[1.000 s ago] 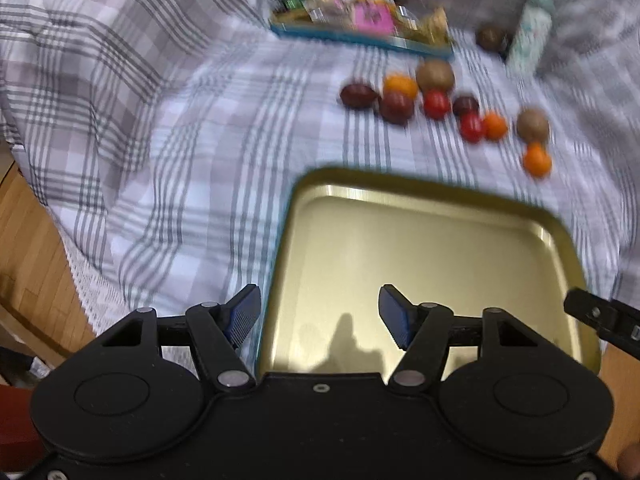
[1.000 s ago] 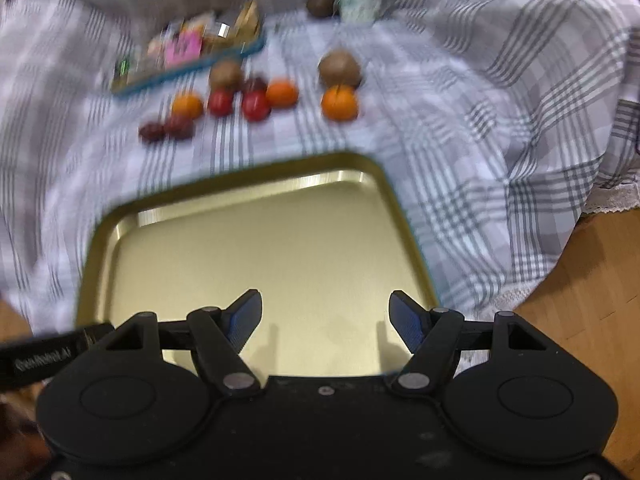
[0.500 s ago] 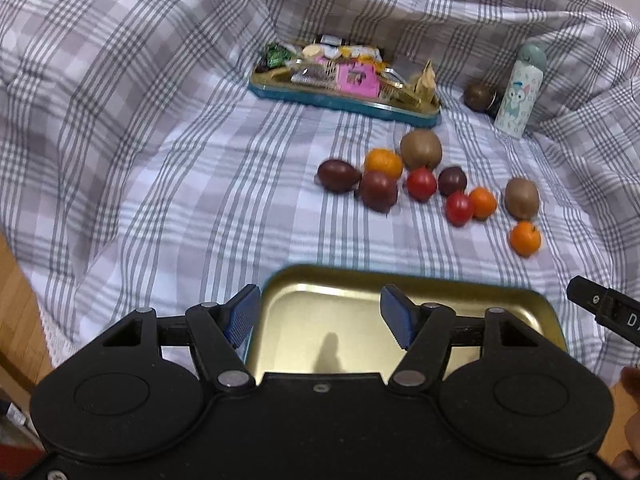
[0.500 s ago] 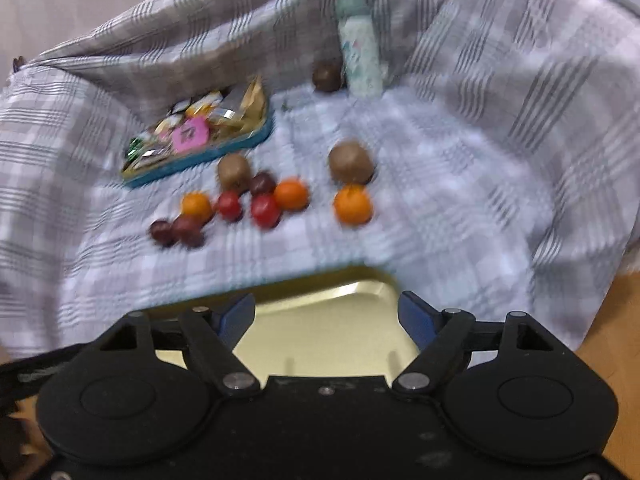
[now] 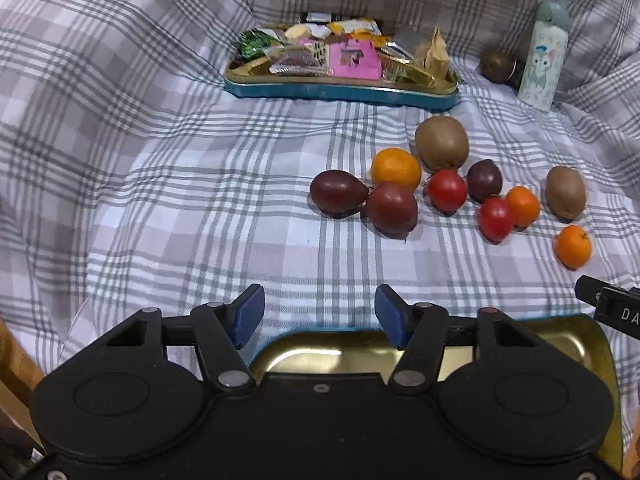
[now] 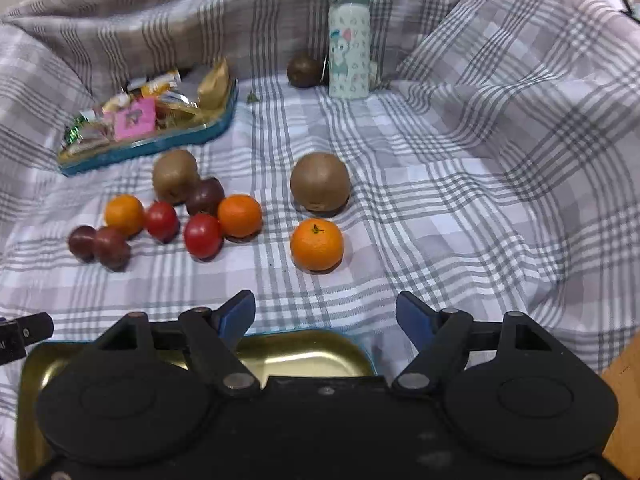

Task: Organize fruits
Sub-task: 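Move the left tool to a dark plum while the right tool approaches a mandarin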

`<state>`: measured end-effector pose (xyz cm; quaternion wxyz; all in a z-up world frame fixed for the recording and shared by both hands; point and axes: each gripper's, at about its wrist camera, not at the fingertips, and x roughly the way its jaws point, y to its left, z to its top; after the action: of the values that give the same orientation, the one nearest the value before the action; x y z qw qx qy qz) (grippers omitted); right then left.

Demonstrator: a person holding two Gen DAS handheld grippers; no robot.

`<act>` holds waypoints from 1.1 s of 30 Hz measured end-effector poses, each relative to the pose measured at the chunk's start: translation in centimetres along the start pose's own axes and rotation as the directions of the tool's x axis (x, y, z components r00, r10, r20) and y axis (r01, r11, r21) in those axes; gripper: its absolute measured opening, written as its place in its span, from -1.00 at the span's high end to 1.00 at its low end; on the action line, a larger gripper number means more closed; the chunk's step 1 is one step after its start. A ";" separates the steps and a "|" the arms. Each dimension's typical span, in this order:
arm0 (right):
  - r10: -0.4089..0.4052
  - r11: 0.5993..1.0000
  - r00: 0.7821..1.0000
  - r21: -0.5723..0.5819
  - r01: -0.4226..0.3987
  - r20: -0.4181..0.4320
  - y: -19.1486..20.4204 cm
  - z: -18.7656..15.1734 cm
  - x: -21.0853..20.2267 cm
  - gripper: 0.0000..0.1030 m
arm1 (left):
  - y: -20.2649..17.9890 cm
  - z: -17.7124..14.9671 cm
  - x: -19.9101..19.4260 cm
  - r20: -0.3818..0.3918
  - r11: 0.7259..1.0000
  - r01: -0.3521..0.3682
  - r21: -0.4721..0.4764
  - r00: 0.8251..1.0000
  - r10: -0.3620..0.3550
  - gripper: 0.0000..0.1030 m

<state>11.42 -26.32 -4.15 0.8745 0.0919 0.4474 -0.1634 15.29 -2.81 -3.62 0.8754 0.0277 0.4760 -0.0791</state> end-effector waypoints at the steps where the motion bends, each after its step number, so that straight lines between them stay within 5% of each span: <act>1: -0.001 1.000 1.000 0.000 0.001 -0.008 0.0 0.2 0.4 -0.52 | -0.1 0.2 0.4 -0.008 1.000 0.005 0.003 1.000 -0.005 -0.23; 11: -0.042 0.999 0.998 -0.024 0.041 -0.047 0.6 2.0 4.2 -0.48 | -0.1 2.3 3.2 -0.042 1.000 0.008 0.005 0.999 -0.008 -0.23; 18: -0.044 0.998 0.995 -0.052 0.039 -0.090 0.4 1.9 6.3 -0.42 | 2.9 4.0 4.4 -0.078 0.987 0.004 -0.163 0.997 -0.017 -0.23; 24: -0.068 0.994 0.996 -0.085 0.063 -0.061 0.4 1.5 6.1 -0.43 | 4.0 4.8 3.2 -0.046 0.976 0.007 -0.217 0.999 -0.017 -0.21; 33: -0.032 0.996 0.999 -0.090 0.029 -0.037 -0.3 1.3 6.0 -0.42 | 2.0 3.5 2.6 -0.002 0.998 -0.050 -0.039 0.999 0.050 -0.21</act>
<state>15.55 -28.18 -8.27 0.8664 0.0489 0.4721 -0.1548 19.90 -1.54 -3.98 0.8774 0.0226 0.4769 -0.0476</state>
